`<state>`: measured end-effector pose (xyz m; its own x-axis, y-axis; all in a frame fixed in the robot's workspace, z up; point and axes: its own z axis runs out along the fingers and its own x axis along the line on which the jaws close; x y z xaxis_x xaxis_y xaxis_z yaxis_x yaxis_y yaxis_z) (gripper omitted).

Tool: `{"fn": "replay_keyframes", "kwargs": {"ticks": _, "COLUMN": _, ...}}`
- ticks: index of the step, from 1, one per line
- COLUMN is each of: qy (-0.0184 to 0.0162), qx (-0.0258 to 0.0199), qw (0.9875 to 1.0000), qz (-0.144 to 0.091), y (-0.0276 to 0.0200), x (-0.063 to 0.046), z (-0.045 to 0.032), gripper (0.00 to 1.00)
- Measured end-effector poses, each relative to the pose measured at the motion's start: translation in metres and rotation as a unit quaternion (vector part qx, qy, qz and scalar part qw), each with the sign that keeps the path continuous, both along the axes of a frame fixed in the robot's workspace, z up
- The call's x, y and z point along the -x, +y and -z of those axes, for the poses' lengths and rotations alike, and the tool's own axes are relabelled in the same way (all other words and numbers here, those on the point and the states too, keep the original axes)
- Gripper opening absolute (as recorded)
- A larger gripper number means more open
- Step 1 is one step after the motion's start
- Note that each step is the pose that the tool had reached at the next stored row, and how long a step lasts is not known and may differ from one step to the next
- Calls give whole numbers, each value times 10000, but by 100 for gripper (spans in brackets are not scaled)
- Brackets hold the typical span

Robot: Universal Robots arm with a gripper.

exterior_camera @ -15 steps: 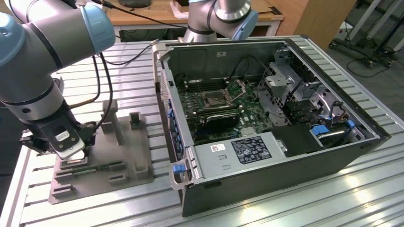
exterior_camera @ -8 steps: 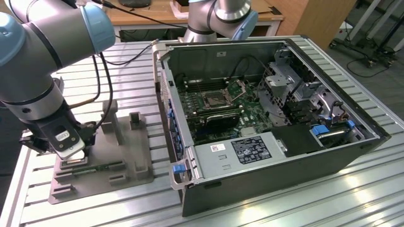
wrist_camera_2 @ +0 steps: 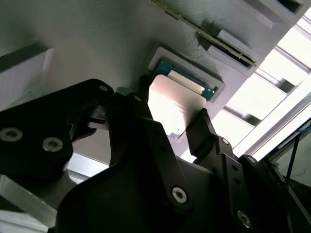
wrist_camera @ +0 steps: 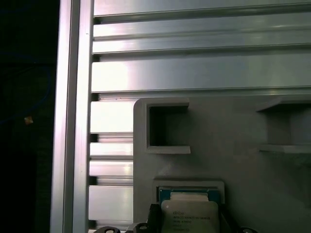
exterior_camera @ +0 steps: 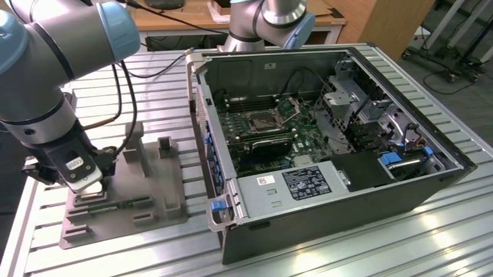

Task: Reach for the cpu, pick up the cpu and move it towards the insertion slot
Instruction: 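Pick up the cpu and move it towards the insertion slot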

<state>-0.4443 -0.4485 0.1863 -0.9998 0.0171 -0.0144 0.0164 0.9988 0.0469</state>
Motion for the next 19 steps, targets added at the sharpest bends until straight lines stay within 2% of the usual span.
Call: {"fn": "replay_keyframes", "kwargs": {"ticks": 19, "qy": 0, "qx": 1, "qw": 10000, "qz": 0, "y": 0, "x": 0, "z": -60, "gripper": 54}}
